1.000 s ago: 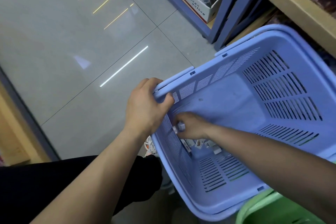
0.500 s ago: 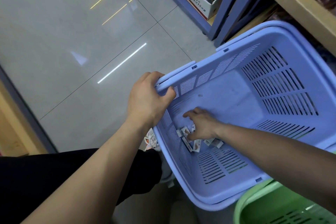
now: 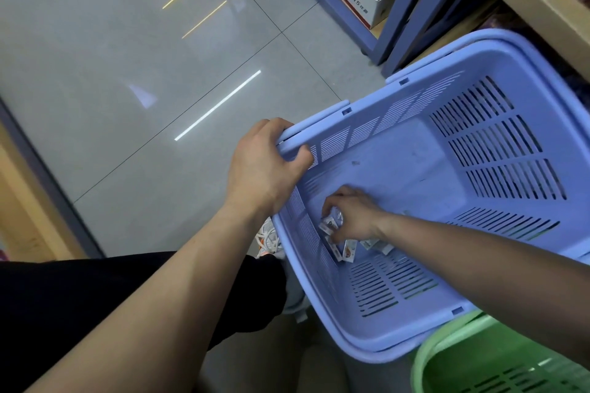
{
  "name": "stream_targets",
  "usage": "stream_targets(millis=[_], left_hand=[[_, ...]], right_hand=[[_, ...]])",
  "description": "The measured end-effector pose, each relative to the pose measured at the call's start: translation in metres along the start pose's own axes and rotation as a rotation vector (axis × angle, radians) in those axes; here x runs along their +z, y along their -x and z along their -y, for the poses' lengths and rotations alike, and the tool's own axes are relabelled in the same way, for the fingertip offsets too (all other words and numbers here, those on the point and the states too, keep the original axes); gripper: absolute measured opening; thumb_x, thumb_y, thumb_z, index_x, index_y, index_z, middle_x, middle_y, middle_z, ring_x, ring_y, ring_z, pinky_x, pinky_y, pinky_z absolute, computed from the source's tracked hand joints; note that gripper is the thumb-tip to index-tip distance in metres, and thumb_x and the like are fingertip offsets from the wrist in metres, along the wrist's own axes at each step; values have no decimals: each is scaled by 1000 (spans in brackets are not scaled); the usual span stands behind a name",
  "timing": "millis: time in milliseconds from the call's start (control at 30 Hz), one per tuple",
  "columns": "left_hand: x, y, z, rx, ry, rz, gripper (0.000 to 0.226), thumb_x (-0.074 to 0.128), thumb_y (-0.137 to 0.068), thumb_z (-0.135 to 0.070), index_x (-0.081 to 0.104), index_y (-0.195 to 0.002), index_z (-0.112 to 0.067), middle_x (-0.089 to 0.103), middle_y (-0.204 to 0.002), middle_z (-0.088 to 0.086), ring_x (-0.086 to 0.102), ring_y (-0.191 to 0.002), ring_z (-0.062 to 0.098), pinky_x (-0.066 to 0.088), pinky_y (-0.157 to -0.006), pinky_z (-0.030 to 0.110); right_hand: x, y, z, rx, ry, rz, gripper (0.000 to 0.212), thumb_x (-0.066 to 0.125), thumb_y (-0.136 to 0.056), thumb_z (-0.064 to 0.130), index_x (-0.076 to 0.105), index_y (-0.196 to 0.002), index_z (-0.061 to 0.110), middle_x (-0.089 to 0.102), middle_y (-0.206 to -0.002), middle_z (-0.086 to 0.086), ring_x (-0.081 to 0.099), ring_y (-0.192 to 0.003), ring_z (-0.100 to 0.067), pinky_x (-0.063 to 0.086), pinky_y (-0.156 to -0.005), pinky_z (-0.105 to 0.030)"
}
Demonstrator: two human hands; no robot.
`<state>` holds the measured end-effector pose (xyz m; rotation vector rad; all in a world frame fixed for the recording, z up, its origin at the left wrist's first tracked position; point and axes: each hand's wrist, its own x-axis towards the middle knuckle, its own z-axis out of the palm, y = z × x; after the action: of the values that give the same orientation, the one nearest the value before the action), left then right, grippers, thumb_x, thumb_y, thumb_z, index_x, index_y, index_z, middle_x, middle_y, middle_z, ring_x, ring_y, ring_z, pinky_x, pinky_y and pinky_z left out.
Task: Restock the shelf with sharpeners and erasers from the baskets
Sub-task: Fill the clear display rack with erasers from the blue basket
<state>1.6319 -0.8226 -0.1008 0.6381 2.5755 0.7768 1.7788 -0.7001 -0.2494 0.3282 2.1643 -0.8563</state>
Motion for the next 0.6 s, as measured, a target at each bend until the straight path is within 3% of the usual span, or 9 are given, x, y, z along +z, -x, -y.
stream_targets(millis=[67,133,300,367,467,600], left_hand=[[0,0,-1,-4,-1,6,13,65,-83,-31,65,-94,-23,60,-89,-5,55,-79,18,43,-69,31],[0,0,-1,-10,-1,2,13,64,-83,-31,65,-94,-23,60,-89,-4,55,-80,19,46,-70,34],[-1,0,-1,-5,1,5,14,64,-83,-31,64,-94,-22,60,-89,-4,55,-80,19,47,-71,35],[-1,0,-1,0,3,5,14,65,-84,-31,65,-94,-23,60,-89,-4,55,-80,19,46,-70,34],[-1,0,-1,-2,8,1,13,65,-83,-31,65,-93,-23,60,-88,-5,54,-79,17,43,-69,31],[0,-1,0,-5,11,-7,12,65,-83,-32,64,-92,-24,59,-87,-5,53,-78,17,40,-68,30]], right_hand=[[0,2,-1,25,32,3,81,88,-63,50,53,-133,30,47,-130,-1,44,-125,-23,40,-103,-33],[-1,1,-3,54,57,-13,89,89,-66,46,48,-141,22,49,-132,-4,47,-125,-24,41,-99,-30],[4,1,0,50,146,-39,71,84,-67,48,56,-129,28,62,-122,4,53,-120,-23,37,-97,-33],[7,2,-2,45,169,-56,63,82,-67,45,59,-124,31,64,-118,6,56,-116,-21,39,-88,-31],[6,1,-6,79,86,-41,68,84,-71,38,55,-131,26,63,-121,7,59,-112,-18,42,-77,-27],[4,5,-10,59,124,42,69,84,-71,30,54,-133,24,53,-127,0,56,-115,-21,50,-87,-31]])
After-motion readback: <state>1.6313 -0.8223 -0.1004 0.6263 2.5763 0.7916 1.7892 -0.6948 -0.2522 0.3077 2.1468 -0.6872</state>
